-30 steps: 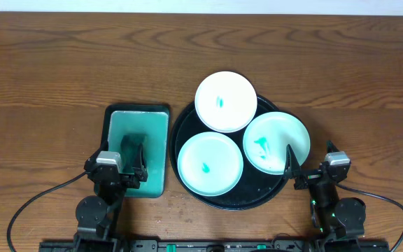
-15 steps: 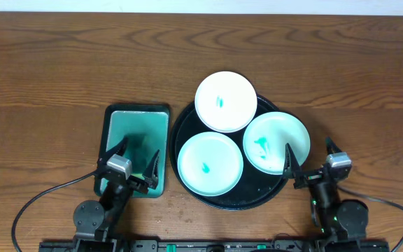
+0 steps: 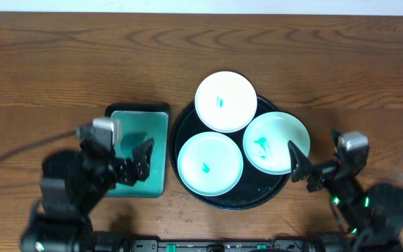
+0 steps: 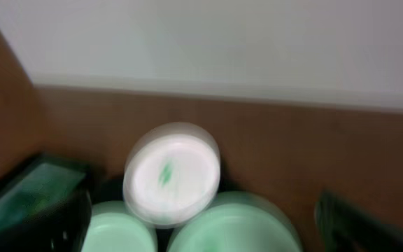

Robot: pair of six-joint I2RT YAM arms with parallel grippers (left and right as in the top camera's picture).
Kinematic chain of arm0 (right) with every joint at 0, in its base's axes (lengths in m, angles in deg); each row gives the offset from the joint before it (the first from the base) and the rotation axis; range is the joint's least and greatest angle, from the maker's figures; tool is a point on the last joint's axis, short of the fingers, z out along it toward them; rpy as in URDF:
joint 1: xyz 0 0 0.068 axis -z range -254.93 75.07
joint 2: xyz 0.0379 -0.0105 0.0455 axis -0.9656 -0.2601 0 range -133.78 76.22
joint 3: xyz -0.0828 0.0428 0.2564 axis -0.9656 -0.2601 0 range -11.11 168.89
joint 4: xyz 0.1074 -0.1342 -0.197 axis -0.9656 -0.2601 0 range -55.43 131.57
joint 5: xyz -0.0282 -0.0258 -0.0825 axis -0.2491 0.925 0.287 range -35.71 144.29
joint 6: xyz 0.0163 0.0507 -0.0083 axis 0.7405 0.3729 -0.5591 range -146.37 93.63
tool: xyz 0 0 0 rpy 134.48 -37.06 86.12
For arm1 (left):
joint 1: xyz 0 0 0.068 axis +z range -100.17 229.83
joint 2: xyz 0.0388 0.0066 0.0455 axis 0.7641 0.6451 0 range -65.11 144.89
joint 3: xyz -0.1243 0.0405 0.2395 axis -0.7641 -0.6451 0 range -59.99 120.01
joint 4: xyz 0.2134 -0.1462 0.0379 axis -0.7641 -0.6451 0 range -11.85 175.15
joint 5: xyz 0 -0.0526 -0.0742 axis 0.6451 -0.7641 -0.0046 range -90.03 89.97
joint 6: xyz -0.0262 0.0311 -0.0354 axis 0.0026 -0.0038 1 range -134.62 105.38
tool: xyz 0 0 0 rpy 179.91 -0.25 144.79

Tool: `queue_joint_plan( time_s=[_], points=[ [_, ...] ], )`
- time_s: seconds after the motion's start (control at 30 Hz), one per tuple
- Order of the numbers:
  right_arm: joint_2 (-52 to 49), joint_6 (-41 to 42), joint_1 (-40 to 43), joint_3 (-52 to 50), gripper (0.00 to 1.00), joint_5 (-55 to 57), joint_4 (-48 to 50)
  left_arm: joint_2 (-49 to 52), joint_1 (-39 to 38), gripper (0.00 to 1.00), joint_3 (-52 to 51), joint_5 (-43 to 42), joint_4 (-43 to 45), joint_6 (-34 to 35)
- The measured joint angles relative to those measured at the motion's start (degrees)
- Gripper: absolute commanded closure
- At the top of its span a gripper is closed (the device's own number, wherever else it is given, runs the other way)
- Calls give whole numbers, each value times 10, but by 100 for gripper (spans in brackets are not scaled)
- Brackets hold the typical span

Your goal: Clean dirty plates on tray and stack at the side

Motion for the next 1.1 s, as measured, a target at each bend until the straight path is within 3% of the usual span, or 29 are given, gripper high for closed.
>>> queue_joint_plan(
  time_s=[0.17, 0.3, 0.33, 0.37, 0.6, 0.77, 1.1],
  points=[
    [-198, -2, 1, 187, 1, -1, -191, 141, 0, 14, 151, 0, -154, -4],
    [-300, 3, 1, 258, 1, -11, -199, 195, 0, 14, 189, 0, -195, -4],
    [-317, 8, 1, 263, 8, -21, -193, 201, 0, 14, 190, 0, -199, -3],
    [-330, 10, 1, 263, 14, -32, -191, 205, 0, 14, 190, 0, -206, -3],
    [-413, 41, -32, 260, 30, -90, -223, 209, 0, 14, 191, -2, -253, -3],
    [-455, 61, -113, 202, 35, -79, -221, 209, 0, 14, 191, -2, -255, -3],
    [-547, 112, -210, 73, 62, -46, -109, 209, 0, 14, 191, -2, -257, -3]
  ],
)
